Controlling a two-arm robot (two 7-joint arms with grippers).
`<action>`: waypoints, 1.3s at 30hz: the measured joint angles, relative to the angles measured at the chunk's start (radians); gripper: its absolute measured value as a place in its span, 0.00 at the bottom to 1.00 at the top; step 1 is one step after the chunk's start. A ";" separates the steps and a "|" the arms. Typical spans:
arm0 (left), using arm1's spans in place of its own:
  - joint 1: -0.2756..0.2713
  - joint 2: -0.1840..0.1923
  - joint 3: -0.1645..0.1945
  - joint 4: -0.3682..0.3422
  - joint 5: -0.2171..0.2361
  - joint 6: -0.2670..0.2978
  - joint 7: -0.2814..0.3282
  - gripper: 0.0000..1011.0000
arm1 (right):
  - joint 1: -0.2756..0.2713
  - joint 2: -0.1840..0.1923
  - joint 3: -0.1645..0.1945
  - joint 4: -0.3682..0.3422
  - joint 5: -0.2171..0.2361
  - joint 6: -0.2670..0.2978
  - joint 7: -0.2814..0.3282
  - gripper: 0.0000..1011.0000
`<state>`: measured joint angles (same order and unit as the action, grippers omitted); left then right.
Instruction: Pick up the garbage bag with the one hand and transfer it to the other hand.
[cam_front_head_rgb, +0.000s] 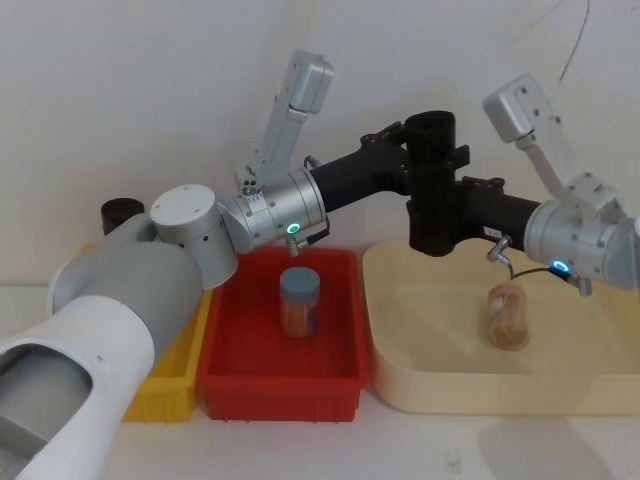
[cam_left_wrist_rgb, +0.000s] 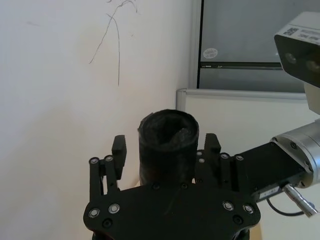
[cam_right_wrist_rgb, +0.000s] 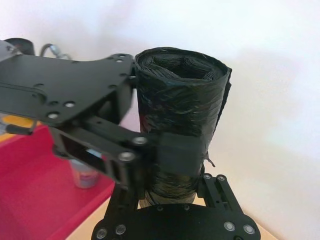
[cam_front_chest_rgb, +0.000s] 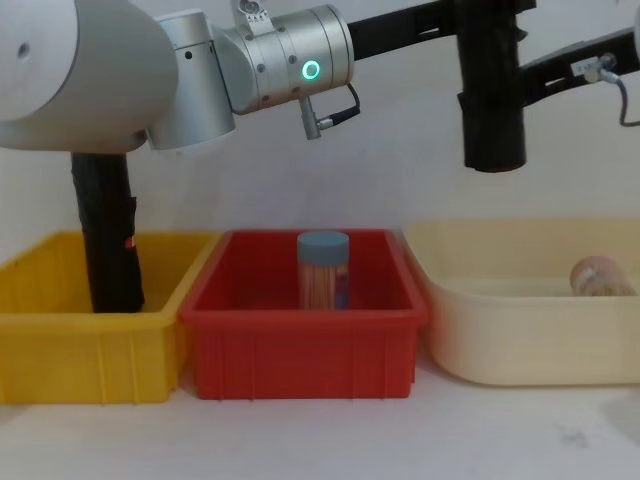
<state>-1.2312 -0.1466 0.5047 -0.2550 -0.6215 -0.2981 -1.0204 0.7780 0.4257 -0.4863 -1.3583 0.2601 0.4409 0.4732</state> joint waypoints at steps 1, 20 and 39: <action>0.000 0.000 0.000 0.000 0.000 0.000 0.000 0.94 | -0.003 0.001 0.005 -0.002 -0.001 0.002 -0.006 0.53; 0.000 0.000 0.000 0.000 0.000 0.000 0.000 0.99 | -0.076 0.042 0.129 -0.043 -0.004 0.054 -0.138 0.61; 0.000 0.000 0.000 0.000 0.000 0.000 0.000 0.99 | -0.132 0.072 0.230 -0.057 -0.001 0.085 -0.222 0.99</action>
<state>-1.2312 -0.1466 0.5046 -0.2550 -0.6214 -0.2981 -1.0204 0.6458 0.4979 -0.2566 -1.4150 0.2588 0.5261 0.2513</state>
